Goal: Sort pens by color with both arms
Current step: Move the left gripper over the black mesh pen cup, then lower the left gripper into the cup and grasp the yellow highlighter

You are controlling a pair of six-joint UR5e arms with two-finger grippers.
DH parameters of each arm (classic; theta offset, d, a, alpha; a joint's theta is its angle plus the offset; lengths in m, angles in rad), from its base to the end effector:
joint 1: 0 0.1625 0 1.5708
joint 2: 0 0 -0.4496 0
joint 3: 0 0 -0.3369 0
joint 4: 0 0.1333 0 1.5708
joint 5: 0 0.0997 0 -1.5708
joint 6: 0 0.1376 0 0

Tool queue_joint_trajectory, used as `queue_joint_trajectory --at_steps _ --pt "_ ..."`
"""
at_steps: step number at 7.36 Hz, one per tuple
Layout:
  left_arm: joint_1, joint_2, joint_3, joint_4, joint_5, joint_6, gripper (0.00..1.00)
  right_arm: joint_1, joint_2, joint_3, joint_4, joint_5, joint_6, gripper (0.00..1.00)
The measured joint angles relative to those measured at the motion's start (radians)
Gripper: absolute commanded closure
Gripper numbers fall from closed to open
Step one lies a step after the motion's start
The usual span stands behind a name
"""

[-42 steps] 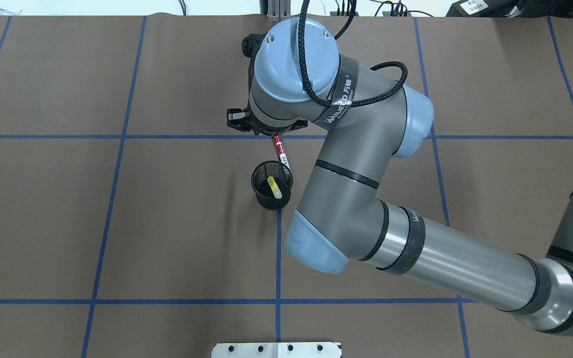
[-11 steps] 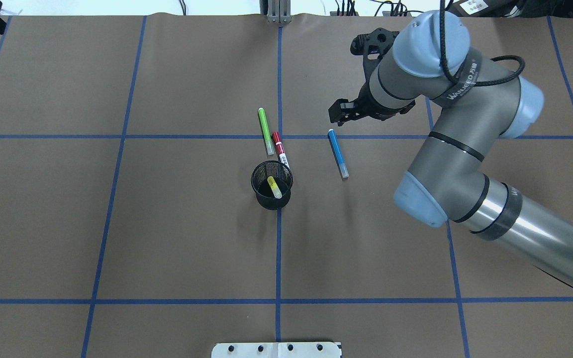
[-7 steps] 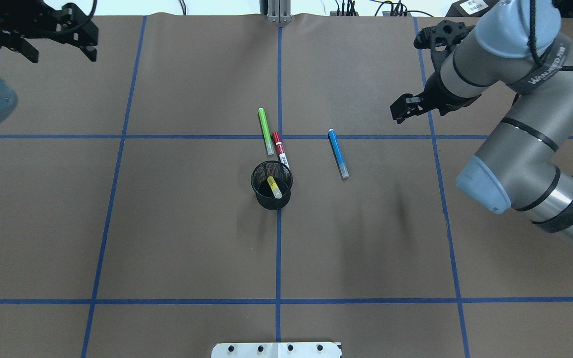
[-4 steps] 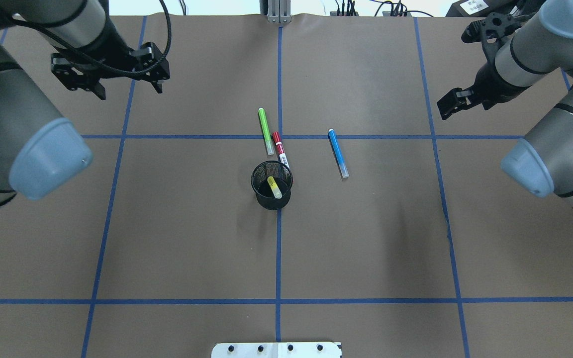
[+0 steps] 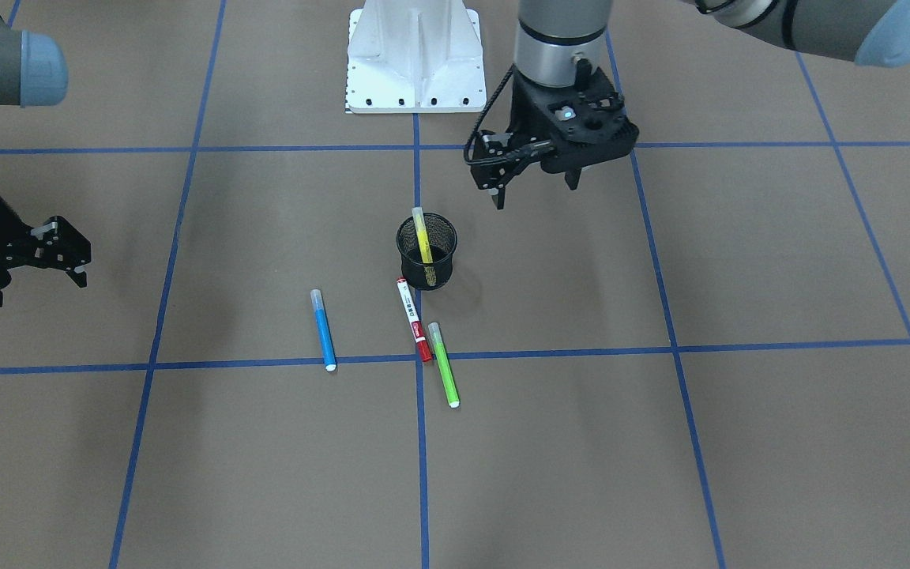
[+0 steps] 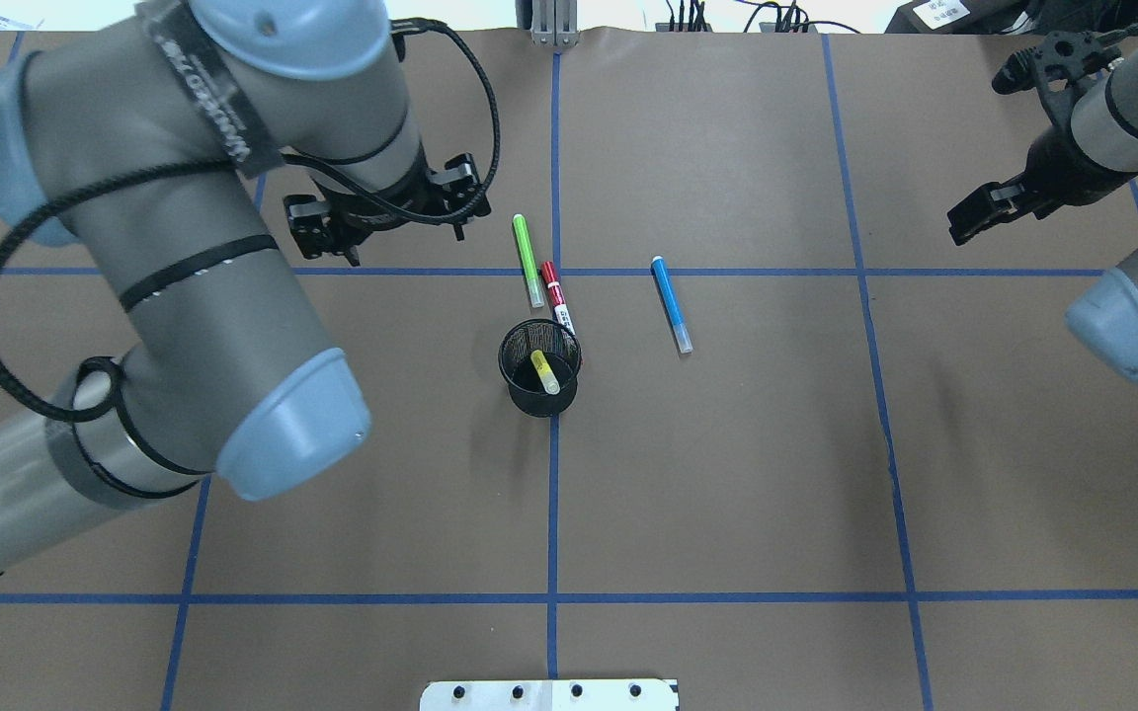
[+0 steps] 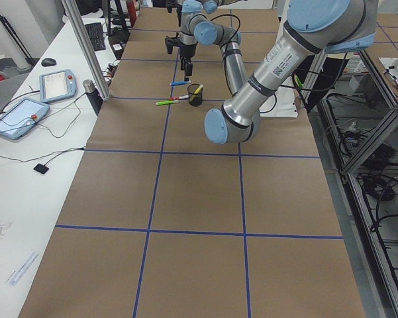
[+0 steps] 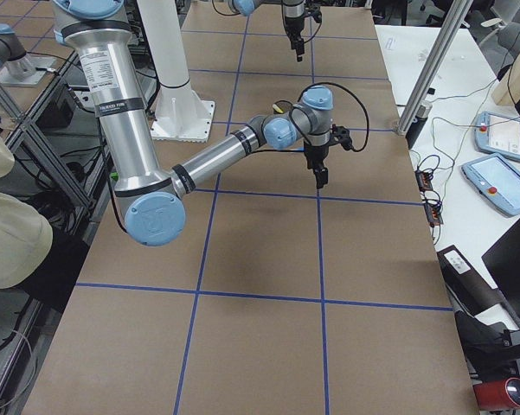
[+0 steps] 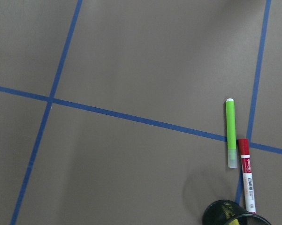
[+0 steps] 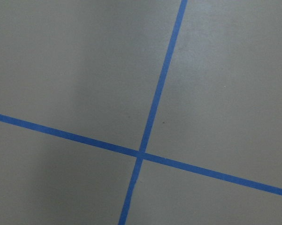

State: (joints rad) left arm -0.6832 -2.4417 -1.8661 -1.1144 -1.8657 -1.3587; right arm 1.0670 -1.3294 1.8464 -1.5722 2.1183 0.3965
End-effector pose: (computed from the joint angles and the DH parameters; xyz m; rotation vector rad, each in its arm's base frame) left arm 0.4359 -0.4751 0.1773 0.0507 0.7610 -0.3436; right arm -0.2091 -0.5071 0.4856 0.2200 -0.7017 -0.2435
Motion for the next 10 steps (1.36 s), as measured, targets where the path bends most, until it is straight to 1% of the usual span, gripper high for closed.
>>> queue_joint_trajectory --at_steps 2,4,5,7,8,10 --pt "0.068 -0.051 0.073 -0.031 0.054 -0.063 0.01 0.062 -0.045 -0.019 0.000 0.040 -0.111 0.00" --pt "0.137 -0.068 0.133 -0.059 0.107 -0.084 0.01 0.131 -0.063 -0.071 0.000 0.086 -0.229 0.00" --pt "0.167 -0.074 0.165 -0.080 0.130 -0.094 0.03 0.146 -0.065 -0.086 0.000 0.094 -0.259 0.00" --pt "0.226 -0.078 0.219 -0.125 0.179 -0.136 0.14 0.154 -0.067 -0.094 0.000 0.097 -0.275 0.00" --pt "0.247 -0.078 0.236 -0.144 0.200 -0.155 0.22 0.155 -0.068 -0.094 0.000 0.098 -0.276 0.00" --pt "0.275 -0.079 0.272 -0.179 0.235 -0.179 0.35 0.156 -0.072 -0.095 0.001 0.098 -0.277 0.00"
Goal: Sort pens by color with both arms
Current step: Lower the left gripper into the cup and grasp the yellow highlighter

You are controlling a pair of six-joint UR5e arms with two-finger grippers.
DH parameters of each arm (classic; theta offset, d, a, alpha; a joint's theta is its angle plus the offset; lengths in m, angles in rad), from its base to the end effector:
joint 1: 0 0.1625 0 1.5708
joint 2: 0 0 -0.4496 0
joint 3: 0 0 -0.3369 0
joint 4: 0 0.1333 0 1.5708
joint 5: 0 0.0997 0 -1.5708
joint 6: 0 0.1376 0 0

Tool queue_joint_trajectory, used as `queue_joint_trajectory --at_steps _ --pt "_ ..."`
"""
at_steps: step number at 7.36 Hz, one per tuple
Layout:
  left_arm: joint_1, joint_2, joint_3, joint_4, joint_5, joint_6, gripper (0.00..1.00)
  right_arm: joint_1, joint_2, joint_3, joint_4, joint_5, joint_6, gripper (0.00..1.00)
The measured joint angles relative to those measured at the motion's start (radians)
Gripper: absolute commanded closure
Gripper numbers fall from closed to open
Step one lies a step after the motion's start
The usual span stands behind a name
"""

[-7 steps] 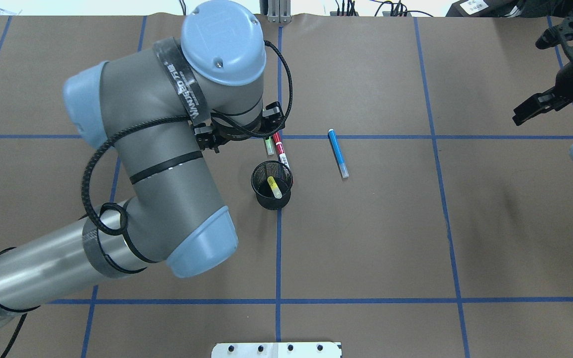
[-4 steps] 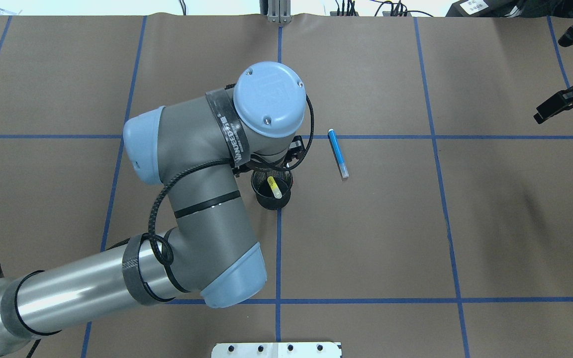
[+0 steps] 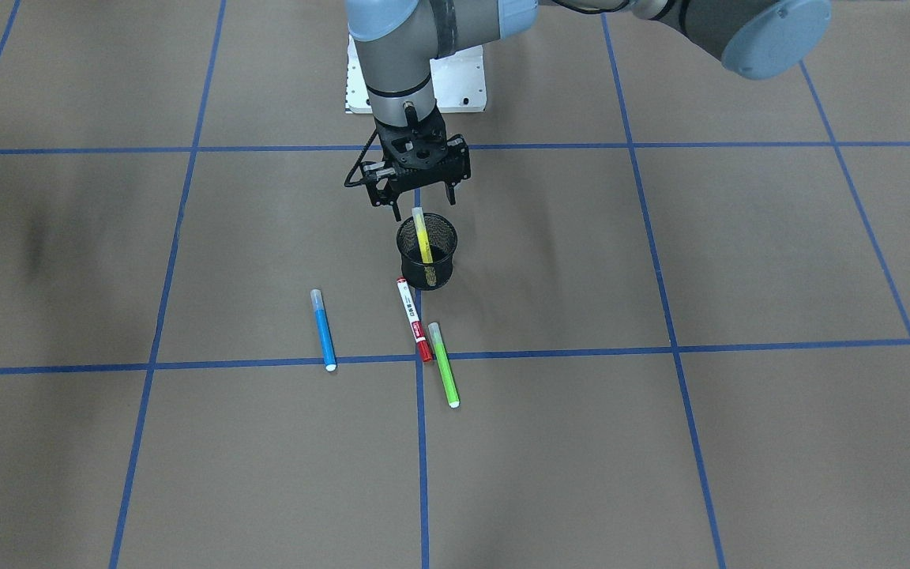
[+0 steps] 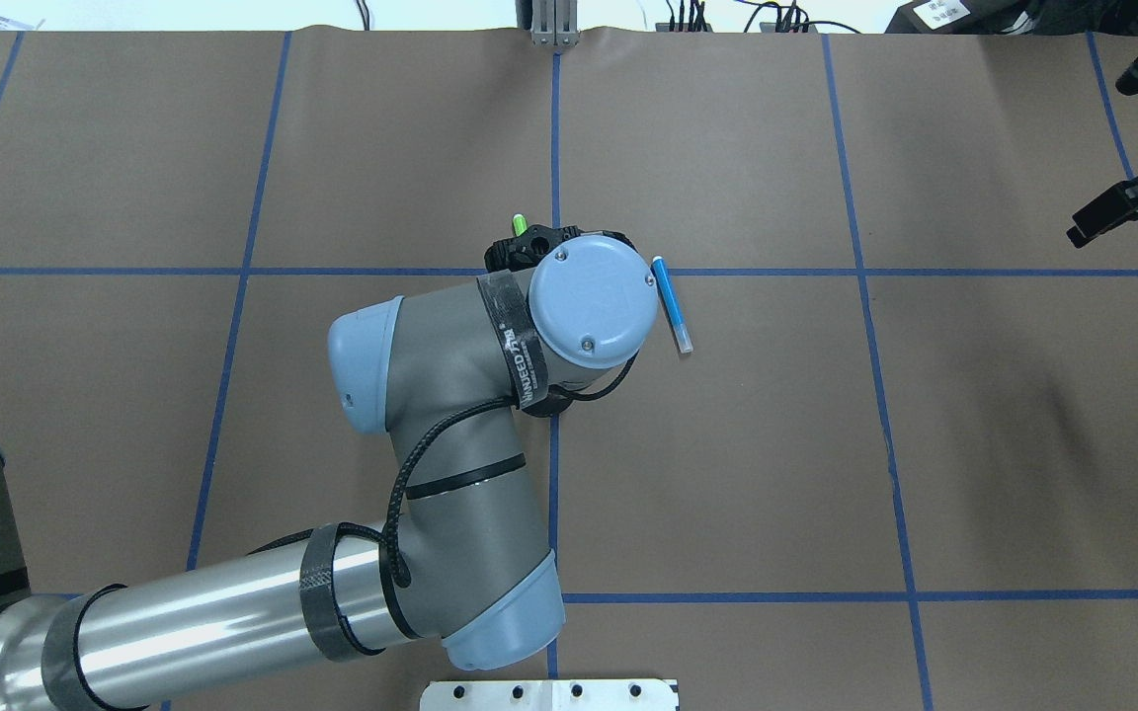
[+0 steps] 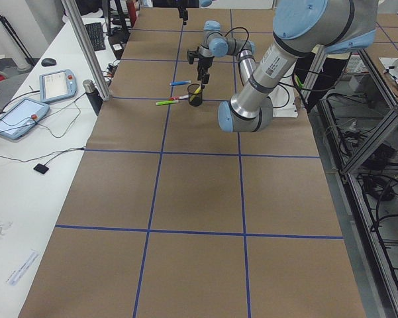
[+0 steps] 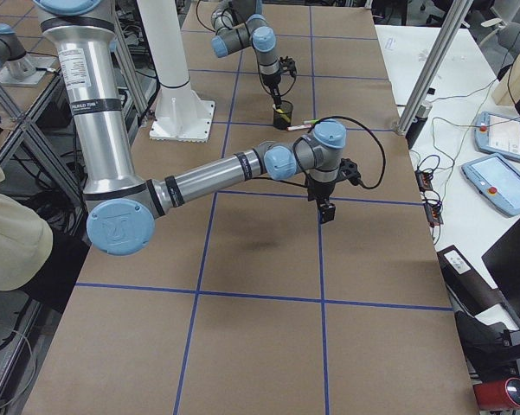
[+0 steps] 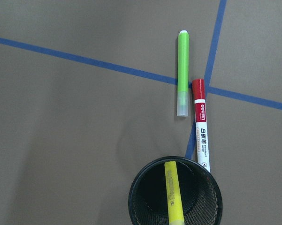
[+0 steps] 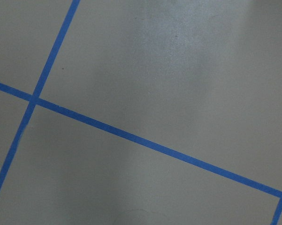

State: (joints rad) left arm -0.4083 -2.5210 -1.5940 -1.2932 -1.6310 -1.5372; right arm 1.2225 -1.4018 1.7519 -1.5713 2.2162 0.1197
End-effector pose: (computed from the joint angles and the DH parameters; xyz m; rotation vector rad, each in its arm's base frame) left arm 0.6110 -0.4006 0.1869 0.0966 0.6948 -0.3384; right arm -0.1311 -0.5092 0.5593 0.1808 -0.7025 -0.3313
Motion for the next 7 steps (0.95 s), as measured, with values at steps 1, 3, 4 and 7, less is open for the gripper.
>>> queue_joint_trajectory --at_steps 1,3,4,7 --pt "0.008 0.001 0.009 -0.009 0.011 -0.005 0.41 0.000 -0.001 0.000 0.000 0.000 0.000 0.00" --pt "0.016 0.002 0.013 -0.015 0.021 -0.012 0.52 0.000 -0.002 0.000 0.001 -0.001 0.000 0.00" --pt "0.017 0.002 0.013 -0.015 0.023 -0.017 0.55 0.000 -0.002 0.000 0.001 -0.001 0.000 0.00" --pt "0.019 0.002 0.011 -0.015 0.023 -0.021 0.62 0.000 -0.003 0.000 0.001 -0.001 0.000 0.00"
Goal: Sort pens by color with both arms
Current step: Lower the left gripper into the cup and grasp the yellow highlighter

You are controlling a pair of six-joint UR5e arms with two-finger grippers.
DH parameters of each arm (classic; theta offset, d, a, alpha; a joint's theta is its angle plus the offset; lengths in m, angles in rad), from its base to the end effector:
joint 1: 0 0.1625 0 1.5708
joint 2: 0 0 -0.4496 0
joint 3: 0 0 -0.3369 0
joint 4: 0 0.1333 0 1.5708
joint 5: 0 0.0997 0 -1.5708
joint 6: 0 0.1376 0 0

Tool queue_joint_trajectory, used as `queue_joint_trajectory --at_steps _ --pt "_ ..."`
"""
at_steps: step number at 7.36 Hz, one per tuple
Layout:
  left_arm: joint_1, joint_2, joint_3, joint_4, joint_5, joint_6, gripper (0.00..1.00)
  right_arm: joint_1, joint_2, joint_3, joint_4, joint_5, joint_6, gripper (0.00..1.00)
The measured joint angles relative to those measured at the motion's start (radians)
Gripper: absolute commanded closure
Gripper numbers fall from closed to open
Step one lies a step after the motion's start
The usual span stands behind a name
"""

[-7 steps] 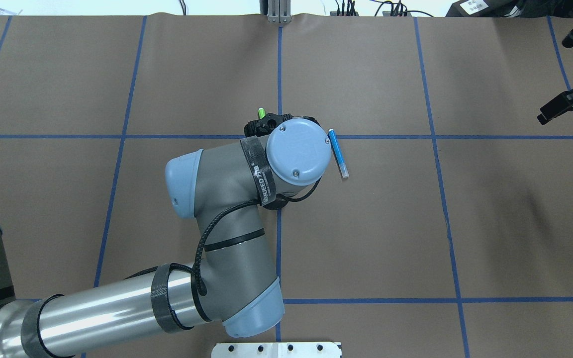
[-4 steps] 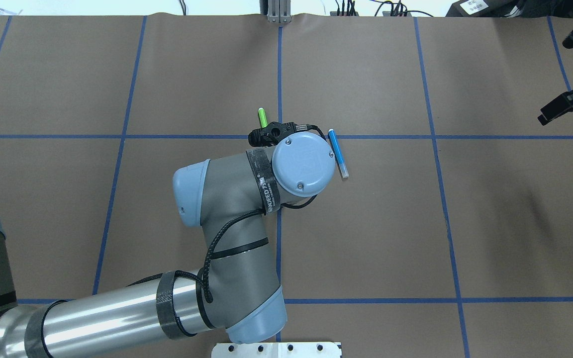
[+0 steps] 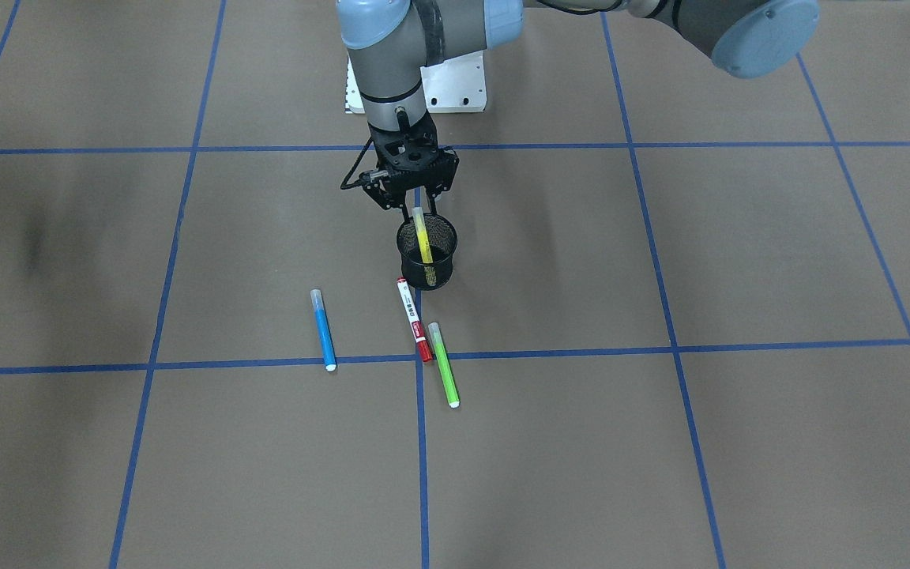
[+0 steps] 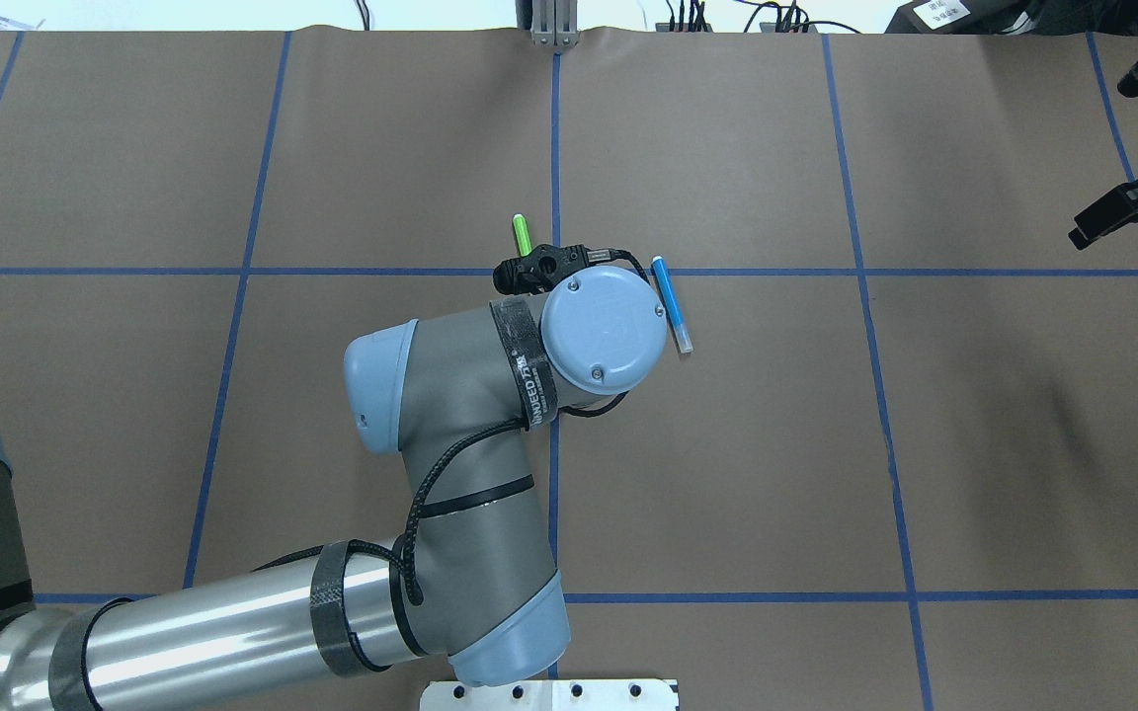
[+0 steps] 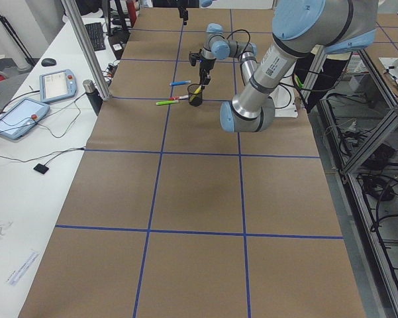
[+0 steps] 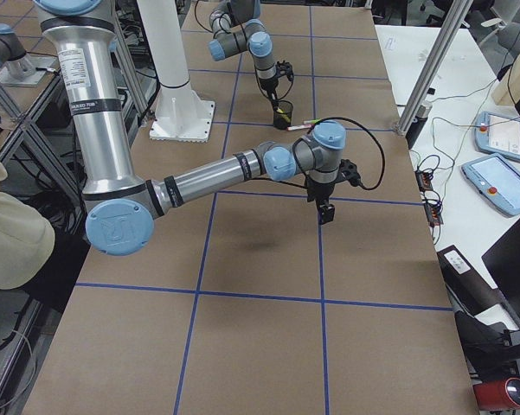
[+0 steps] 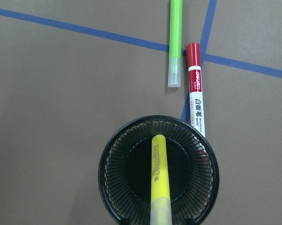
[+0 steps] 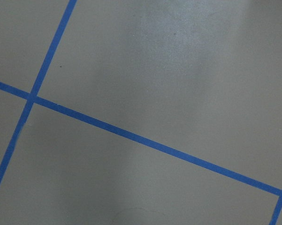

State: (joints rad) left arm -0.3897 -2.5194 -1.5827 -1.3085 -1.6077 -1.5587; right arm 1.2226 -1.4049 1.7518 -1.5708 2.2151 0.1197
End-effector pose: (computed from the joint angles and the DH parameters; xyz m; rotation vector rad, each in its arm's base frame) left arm 0.6203 -0.3934 0.1897 0.1052 0.6948 -0.3491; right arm -0.1306 -0.5082 0.5610 0.1786 -0.7009 -0.3302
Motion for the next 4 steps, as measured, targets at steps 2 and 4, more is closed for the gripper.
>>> queue_joint_trajectory --at_steps 2,4 --pt "0.000 -0.002 0.000 0.000 0.002 -0.002 0.71 0.000 0.000 0.000 0.000 0.000 0.000 0.00" --pt "0.000 -0.002 -0.001 0.000 0.005 -0.004 0.81 0.000 0.000 0.000 0.000 0.000 0.000 0.00"
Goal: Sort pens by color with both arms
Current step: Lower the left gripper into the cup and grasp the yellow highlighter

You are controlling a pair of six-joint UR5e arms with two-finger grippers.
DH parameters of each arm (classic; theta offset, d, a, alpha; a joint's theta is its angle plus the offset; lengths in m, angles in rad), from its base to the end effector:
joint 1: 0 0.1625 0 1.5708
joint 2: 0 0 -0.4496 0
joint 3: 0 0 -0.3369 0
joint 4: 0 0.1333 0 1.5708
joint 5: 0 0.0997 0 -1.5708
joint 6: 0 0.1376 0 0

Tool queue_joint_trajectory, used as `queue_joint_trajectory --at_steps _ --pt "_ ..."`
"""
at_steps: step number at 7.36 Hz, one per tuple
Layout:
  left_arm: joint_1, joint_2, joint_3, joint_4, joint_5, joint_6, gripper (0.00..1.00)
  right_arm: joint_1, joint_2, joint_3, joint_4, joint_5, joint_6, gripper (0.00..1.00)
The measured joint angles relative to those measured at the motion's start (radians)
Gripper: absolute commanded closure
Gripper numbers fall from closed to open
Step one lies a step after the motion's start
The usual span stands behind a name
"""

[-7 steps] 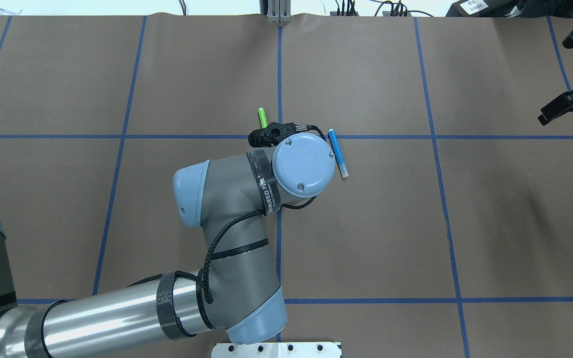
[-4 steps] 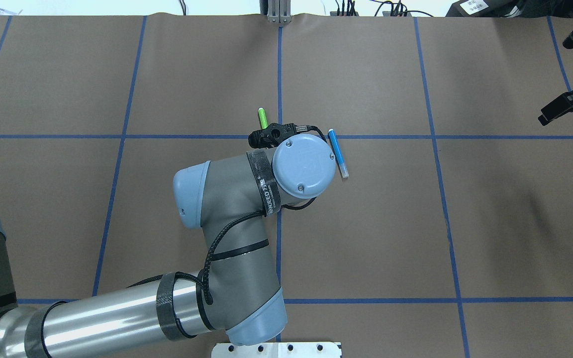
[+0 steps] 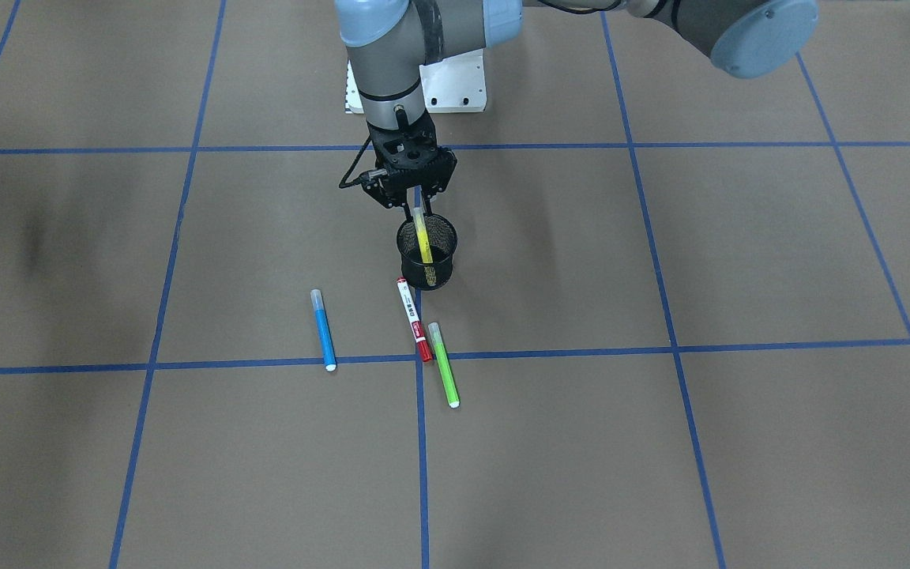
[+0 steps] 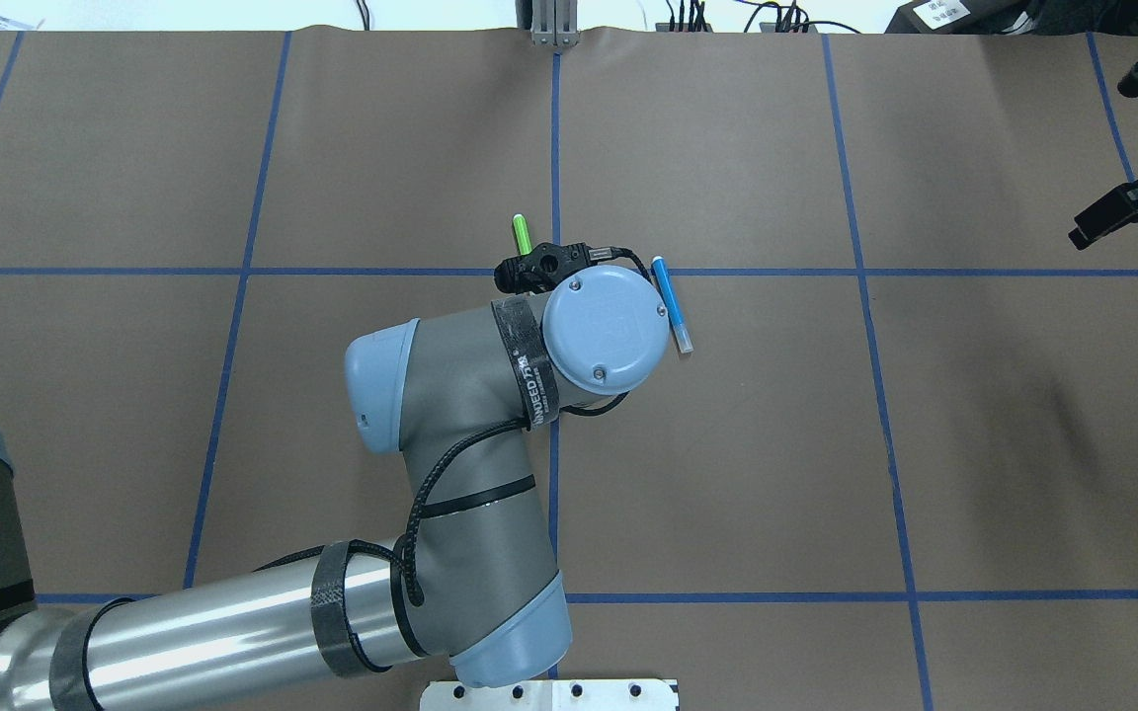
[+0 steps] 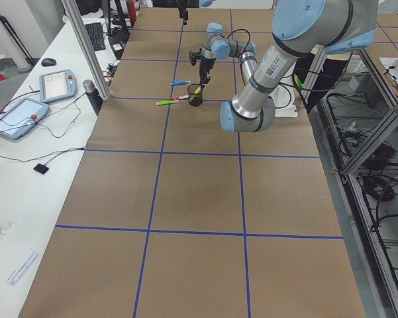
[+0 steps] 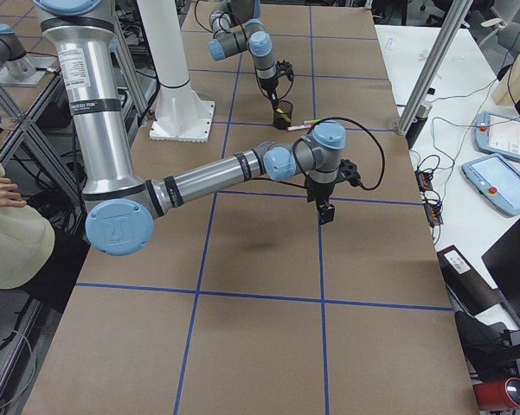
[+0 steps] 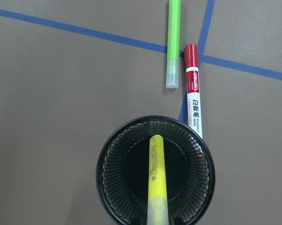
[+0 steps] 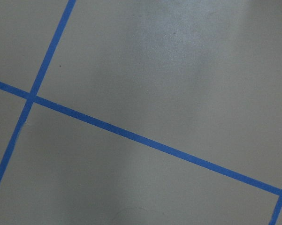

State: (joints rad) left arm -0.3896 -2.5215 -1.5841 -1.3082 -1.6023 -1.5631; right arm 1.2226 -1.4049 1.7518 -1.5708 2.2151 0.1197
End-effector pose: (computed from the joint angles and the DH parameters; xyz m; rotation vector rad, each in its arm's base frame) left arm 0.6198 -0.3939 0.1877 0.1094 0.6974 -0.3550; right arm -0.1306 -0.5082 0.5610 0.1786 -0.7009 -0.3302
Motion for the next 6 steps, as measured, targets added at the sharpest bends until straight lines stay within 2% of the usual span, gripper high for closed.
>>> queue_joint_trajectory --at_steps 1,2,6 --pt "0.000 0.000 0.000 0.001 0.001 -0.002 0.92 0.000 0.001 0.000 0.000 0.000 0.000 0.00" --pt "0.000 0.002 -0.002 0.001 0.001 -0.003 0.98 0.000 0.001 0.000 0.000 0.000 0.000 0.00" --pt "-0.004 0.009 -0.059 0.019 -0.004 0.016 1.00 0.000 0.001 -0.001 0.002 -0.002 0.000 0.00"
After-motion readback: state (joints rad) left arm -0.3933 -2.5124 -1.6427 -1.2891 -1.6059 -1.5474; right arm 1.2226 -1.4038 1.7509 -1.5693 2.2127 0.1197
